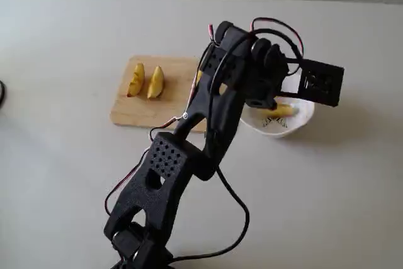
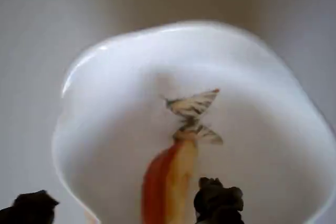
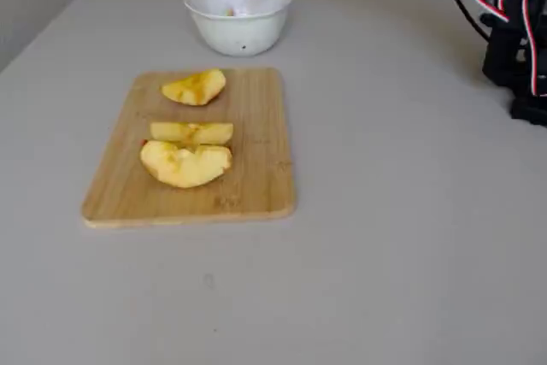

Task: Pick up the second from the right apple slice from the cutting board and place it into the bowl

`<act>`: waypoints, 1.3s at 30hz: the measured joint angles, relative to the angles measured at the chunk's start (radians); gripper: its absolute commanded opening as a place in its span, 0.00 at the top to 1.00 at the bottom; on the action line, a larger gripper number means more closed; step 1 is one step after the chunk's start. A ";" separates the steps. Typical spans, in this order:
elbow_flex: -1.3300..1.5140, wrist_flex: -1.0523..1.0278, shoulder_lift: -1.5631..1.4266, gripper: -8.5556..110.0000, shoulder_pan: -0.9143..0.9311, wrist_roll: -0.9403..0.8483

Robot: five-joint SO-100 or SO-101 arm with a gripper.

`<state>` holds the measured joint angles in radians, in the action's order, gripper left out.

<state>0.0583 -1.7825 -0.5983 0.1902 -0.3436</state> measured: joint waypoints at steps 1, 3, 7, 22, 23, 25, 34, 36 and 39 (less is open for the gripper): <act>0.000 0.000 -0.005 0.61 -0.006 -0.002; 0.005 0.000 -0.028 0.64 -0.018 -0.002; 0.014 0.000 -0.112 0.76 -0.055 0.025; 0.261 0.000 -0.836 0.92 -0.364 0.244; 0.287 0.000 -0.893 0.93 -0.391 0.252; 0.354 0.000 -1.011 0.93 -0.440 0.284; 0.813 0.002 -1.554 0.93 -0.500 0.462; 0.910 0.026 -1.652 0.93 -0.469 0.474; 1.210 0.187 -1.916 0.93 -0.400 0.459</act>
<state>1.2686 -1.5953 -2.5142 -0.2102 0.1150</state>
